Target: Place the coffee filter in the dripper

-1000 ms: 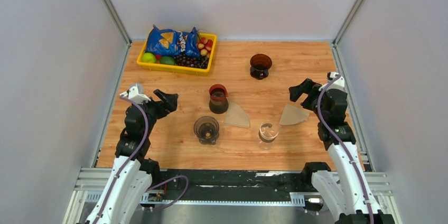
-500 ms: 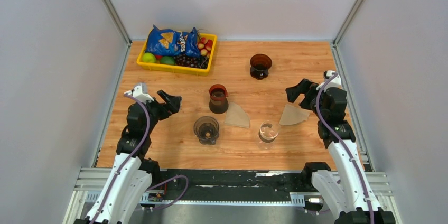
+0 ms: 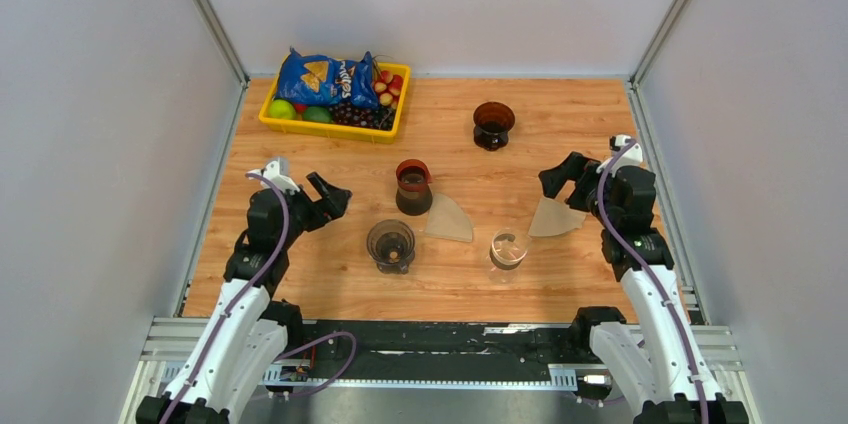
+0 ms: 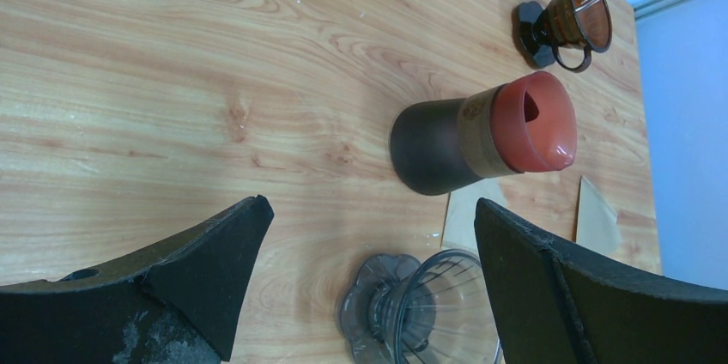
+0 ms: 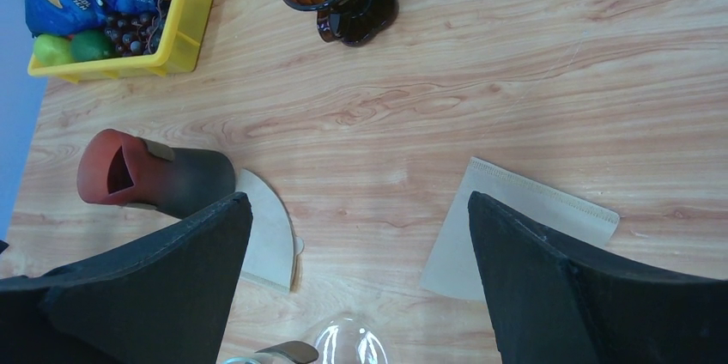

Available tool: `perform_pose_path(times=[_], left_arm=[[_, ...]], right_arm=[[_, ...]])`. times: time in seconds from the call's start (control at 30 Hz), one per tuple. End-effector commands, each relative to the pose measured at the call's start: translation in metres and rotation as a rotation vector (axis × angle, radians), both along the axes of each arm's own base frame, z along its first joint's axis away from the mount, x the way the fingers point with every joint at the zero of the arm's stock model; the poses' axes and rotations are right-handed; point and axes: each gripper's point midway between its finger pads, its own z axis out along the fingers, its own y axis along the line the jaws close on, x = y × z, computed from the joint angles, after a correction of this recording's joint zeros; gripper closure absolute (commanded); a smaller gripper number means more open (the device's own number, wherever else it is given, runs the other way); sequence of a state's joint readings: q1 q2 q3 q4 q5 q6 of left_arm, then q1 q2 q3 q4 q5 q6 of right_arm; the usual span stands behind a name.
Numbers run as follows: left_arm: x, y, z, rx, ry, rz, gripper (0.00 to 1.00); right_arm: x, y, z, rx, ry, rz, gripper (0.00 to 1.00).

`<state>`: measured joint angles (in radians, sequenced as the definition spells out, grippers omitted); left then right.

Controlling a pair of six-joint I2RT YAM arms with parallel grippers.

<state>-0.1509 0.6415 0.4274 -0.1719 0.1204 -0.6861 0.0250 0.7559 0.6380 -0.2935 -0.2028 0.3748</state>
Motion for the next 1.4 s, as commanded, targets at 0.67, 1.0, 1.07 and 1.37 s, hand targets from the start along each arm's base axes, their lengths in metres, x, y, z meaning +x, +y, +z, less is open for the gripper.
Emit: perform_pose_path(times=[0.67, 1.0, 1.07, 1.37], left_arm=[[0.011, -0.003, 0.013, 0.03, -0.085, -0.033, 0.0], [0.005, -0.017, 0.004, -0.027, -0.059, -0.103, 0.0], [0.003, -0.018, 0.003, -0.033, -0.05, -0.106, 0.0], [-0.031, -0.04, -0.026, -0.091, 0.087, -0.251, 0.0]], right_arm=[[-0.002, 0.0, 0.029, 0.005, -0.065, -0.005, 0.0], [-0.007, 0.037, 0.045, 0.06, -0.049, 0.214, 0.0], [0.001, 0.036, 0.043, 0.057, -0.029, 0.193, 0.0], [0.02, 0.068, 0.016, 0.032, 0.078, 0.241, 0.0]])
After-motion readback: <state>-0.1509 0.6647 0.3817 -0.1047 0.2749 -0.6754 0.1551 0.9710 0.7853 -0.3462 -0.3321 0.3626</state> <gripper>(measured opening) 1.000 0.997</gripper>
